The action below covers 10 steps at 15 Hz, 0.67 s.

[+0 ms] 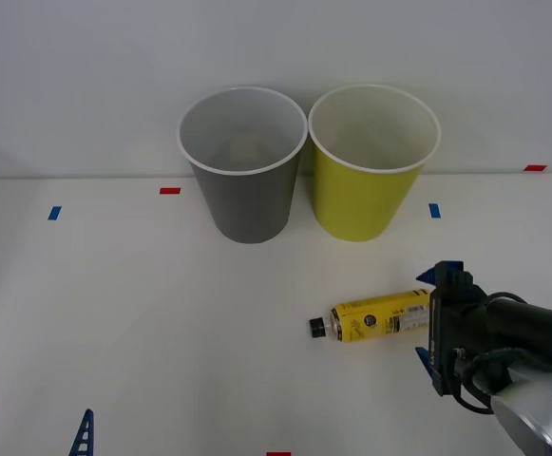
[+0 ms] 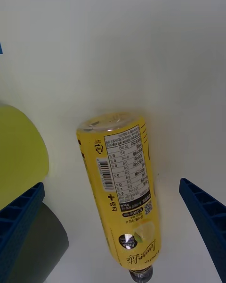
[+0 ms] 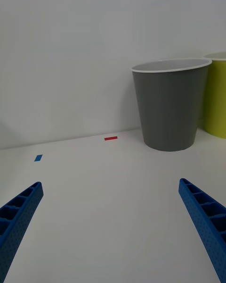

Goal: Put cans in the gray bin and PET bottles in the light green bin.

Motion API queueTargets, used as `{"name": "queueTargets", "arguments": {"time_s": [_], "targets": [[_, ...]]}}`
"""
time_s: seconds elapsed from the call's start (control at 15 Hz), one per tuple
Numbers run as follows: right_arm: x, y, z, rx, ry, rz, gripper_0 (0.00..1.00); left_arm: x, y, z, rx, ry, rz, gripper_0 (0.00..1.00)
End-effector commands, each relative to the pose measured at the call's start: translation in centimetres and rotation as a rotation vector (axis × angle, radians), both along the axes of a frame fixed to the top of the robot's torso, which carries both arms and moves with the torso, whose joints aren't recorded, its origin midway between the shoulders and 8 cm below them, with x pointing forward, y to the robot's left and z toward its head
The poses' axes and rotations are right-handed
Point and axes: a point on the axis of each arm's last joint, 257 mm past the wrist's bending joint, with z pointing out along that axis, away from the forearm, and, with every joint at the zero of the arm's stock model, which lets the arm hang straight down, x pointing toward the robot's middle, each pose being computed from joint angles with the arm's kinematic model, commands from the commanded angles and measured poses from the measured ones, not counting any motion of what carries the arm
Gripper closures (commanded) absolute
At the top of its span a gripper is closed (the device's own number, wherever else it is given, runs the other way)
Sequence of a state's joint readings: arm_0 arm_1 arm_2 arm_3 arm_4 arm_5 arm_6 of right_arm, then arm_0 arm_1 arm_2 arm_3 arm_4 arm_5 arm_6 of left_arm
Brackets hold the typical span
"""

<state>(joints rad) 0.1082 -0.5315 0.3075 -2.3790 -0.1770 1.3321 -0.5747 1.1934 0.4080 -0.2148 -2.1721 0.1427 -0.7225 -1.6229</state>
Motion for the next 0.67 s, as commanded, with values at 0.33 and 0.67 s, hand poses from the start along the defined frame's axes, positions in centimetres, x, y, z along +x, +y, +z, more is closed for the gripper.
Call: {"name": "queueTargets", "arguments": {"time_s": [0.33,0.67], "targets": [[1.9,0.8,-1.9,0.004,0.080,0.019,0.00,0.0,0.0,0.0,0.000,0.000,0.000,0.00],[2.9,1.5,-3.4,-0.014,0.114,0.023,0.00,0.0,0.0,0.0,0.000,0.000,0.000,0.00]]}}
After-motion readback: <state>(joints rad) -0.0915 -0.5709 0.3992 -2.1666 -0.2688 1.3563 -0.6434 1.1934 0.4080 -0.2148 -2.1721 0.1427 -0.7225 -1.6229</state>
